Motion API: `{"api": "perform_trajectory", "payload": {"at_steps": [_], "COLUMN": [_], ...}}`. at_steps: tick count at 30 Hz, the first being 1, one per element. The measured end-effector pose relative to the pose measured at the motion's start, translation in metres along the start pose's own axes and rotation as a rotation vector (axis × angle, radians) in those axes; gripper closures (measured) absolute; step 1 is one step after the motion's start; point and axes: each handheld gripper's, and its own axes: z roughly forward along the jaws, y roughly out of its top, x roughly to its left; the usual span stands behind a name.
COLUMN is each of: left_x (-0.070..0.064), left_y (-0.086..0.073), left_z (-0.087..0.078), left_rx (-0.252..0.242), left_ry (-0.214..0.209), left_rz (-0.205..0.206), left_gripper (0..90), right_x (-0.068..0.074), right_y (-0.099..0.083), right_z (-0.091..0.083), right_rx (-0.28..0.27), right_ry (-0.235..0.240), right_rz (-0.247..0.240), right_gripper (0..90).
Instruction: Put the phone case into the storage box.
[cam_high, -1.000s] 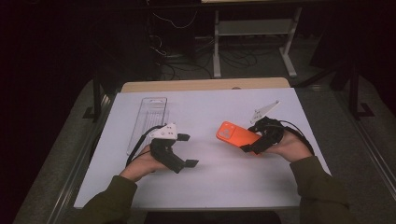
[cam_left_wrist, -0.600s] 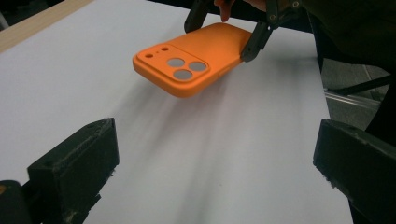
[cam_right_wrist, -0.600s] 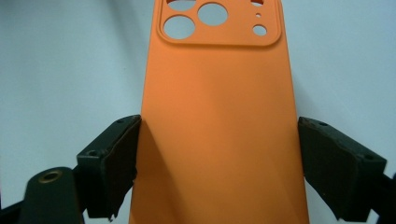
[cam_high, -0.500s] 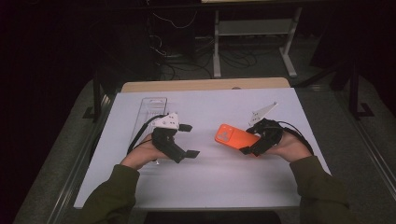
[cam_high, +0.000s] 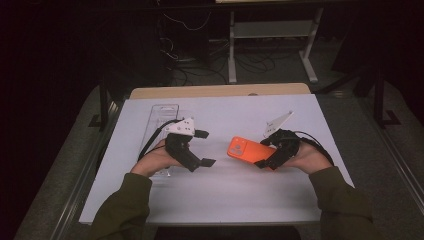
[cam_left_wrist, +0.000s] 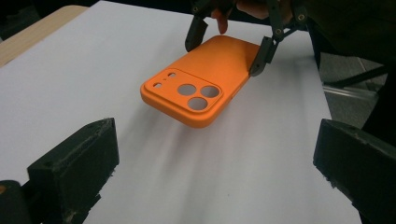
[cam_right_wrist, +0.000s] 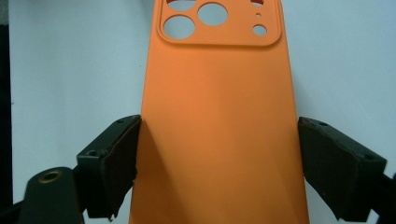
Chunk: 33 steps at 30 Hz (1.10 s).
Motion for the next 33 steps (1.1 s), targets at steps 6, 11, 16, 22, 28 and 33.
{"api": "perform_trajectory", "payload": {"at_steps": [6,11,16,22,28,33], "left_x": [-0.003,-0.005,-0.007,-0.009,-0.01,-0.013], "left_y": [0.0,0.001,0.002,0.001,0.001,0.002], "left_z": [0.005,0.007,0.007,0.008,0.008,0.009], "left_rx": [0.029,0.043,0.048,0.062,0.066,0.074], "left_ry": [-0.021,-0.028,-0.034,-0.046,-0.053,-0.067], "left_rz": [0.021,0.034,0.042,0.042,0.043,0.054], "left_gripper": [0.0,0.0,0.0,0.0,0.0,0.0], "right_x": [0.003,0.008,0.013,0.019,0.025,0.03], "right_y": [0.002,0.005,0.008,0.013,0.018,0.021], "right_z": [0.0,0.003,0.008,0.015,0.02,0.024], "right_rx": [-0.005,-0.006,0.003,0.019,0.03,0.033], "right_ry": [0.015,0.026,0.044,0.062,0.087,0.1], "right_rz": [-0.036,-0.06,-0.082,-0.108,-0.126,-0.137], "right_gripper": [15.4,15.4,15.4,15.4,15.3,15.3]}}
